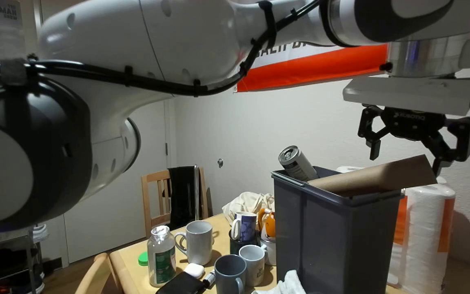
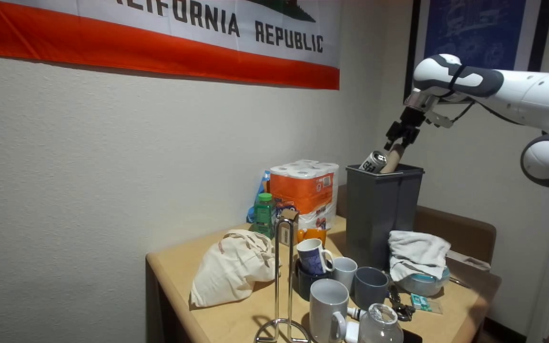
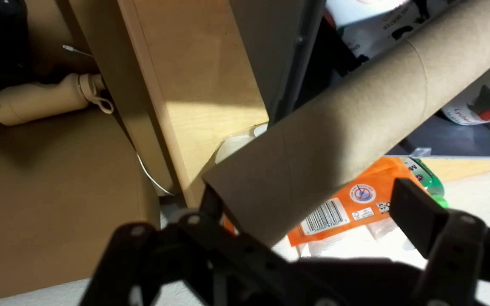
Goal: Remove the handle towel roll from the grey bin and place it on the silver stand
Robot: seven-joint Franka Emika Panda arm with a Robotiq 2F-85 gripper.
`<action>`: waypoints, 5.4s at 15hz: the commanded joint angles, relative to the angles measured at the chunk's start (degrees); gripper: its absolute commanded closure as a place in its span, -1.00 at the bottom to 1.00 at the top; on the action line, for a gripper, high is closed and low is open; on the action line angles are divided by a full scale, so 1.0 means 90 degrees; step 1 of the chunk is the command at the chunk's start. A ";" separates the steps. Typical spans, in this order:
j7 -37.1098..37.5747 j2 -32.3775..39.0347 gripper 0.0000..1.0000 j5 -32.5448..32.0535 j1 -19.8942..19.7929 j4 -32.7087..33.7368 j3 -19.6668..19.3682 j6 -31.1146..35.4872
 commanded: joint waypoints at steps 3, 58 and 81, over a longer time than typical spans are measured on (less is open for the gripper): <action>0.0221 -0.0470 -1.00 0.0007 -0.0035 -0.0254 -0.0003 -0.0233; 0.0407 -0.0142 0.29 0.0039 -0.0127 -0.0326 0.0285 0.0197; 0.1042 -0.1383 0.98 -0.1216 0.0596 -0.0251 -0.0171 -0.0667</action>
